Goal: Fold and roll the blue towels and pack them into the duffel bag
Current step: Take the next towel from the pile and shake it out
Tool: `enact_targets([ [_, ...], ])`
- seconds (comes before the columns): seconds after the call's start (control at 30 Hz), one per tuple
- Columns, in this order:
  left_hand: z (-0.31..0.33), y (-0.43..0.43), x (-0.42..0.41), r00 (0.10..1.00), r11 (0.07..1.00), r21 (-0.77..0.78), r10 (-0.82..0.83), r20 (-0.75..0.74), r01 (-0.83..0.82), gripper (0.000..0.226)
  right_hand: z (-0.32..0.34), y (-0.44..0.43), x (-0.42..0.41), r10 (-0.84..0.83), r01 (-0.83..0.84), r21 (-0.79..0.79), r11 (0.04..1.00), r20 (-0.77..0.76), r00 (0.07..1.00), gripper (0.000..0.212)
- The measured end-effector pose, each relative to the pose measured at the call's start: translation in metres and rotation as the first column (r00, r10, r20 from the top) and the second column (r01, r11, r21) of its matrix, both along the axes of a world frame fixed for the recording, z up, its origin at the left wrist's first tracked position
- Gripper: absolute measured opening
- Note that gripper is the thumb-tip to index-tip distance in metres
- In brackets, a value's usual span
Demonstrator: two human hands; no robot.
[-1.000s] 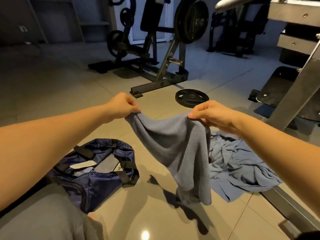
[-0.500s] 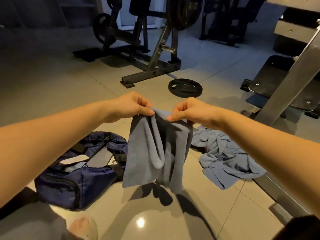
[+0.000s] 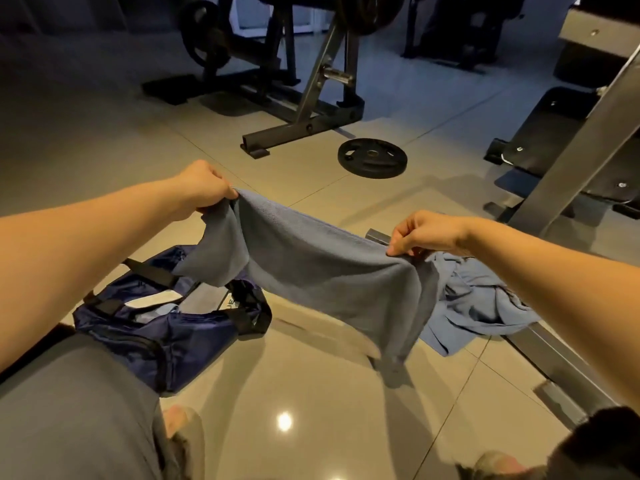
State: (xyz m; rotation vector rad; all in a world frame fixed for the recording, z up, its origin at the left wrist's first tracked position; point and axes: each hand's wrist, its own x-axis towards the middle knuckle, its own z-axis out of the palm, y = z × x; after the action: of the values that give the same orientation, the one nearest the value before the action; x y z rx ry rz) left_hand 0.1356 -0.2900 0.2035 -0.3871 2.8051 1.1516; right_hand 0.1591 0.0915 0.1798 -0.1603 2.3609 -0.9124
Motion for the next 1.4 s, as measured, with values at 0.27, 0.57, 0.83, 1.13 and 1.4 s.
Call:
enact_targets([
  [0.27, -0.005, 0.013, -0.004, 1.000, 1.000, 0.017, -0.012, -0.005, 0.012, 0.015, 0.008, -0.005, -0.002, -0.142, 0.138, -0.135, 0.981, -0.019, 0.990, 0.021],
  [0.57, 0.007, 0.074, 0.024, 0.840, 0.838, 0.114, -0.540, 0.047, 0.533, 0.037, 0.039, -0.063, 0.008, -0.046, -0.007, -0.320, 0.948, -0.157, 0.987, 0.018],
  [0.83, 0.011, 0.094, 0.028, 0.697, 0.690, 0.343, -0.706, 0.124, 0.637, 0.020, 0.044, -0.081, 0.017, 0.100, -0.142, -0.305, 0.942, -0.148, 0.984, 0.011],
  [1.13, -0.005, 0.063, 0.014, 0.841, 0.859, 0.183, -0.509, 0.185, 0.479, 0.005, 0.031, -0.028, 0.012, 0.014, 0.000, -0.246, 0.969, 0.056, 0.998, 0.022],
  [1.4, -0.012, 0.057, 0.008, 0.938, 0.944, 0.074, -0.329, 0.111, 0.322, 0.015, 0.038, -0.014, 0.007, -0.047, 0.077, -0.264, 0.962, 0.119, 0.992, 0.013],
])
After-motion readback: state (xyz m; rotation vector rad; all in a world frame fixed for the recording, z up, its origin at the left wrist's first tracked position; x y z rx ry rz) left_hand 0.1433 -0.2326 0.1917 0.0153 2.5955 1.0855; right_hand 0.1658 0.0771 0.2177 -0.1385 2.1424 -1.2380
